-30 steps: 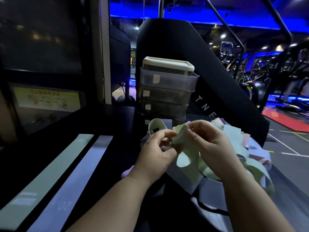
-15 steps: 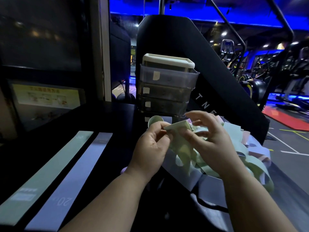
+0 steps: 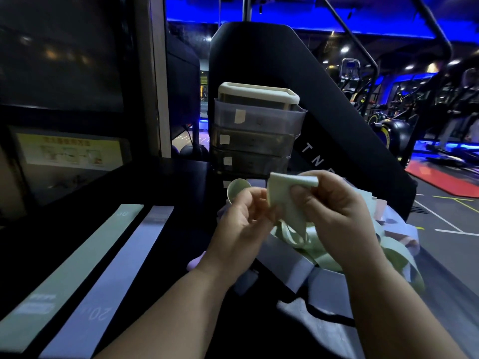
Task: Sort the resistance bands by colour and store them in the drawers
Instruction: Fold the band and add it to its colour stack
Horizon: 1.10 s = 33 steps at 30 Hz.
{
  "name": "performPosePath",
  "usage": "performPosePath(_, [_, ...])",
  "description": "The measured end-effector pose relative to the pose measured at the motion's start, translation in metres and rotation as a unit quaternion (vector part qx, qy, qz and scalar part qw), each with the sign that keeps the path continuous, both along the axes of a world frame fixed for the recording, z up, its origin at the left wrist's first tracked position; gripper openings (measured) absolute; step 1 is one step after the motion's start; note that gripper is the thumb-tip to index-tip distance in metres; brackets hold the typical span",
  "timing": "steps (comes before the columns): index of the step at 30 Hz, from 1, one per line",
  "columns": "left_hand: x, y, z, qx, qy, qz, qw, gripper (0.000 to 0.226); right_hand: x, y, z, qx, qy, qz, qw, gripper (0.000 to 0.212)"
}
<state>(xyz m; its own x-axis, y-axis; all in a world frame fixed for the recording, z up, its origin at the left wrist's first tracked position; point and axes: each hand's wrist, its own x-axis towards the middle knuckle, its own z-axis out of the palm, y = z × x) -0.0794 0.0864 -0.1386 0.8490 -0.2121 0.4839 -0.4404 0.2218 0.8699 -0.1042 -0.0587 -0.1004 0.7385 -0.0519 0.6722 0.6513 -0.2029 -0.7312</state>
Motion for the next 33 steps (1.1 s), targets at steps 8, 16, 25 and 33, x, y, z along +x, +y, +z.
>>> performPosePath(8, [0.001,-0.005,-0.007,0.076,0.015,-0.048,0.996,0.035,0.001,0.001,0.008,0.197,0.042,0.053,0.978,0.016])
performPosePath(16, [-0.001,-0.005,0.0,0.046,-0.038,-0.012,0.998,0.018,-0.002,-0.002,0.013,0.3,0.056,0.104,0.947,0.017])
performPosePath(25, [-0.004,-0.002,0.005,-0.047,-0.028,0.016,0.998,0.015,0.007,-0.003,0.003,0.191,0.144,0.046,0.97,0.012])
performPosePath(33, [0.007,0.0,-0.002,0.026,0.001,0.089,0.996,0.019,0.004,0.002,0.002,0.112,0.245,0.111,0.956,0.049])
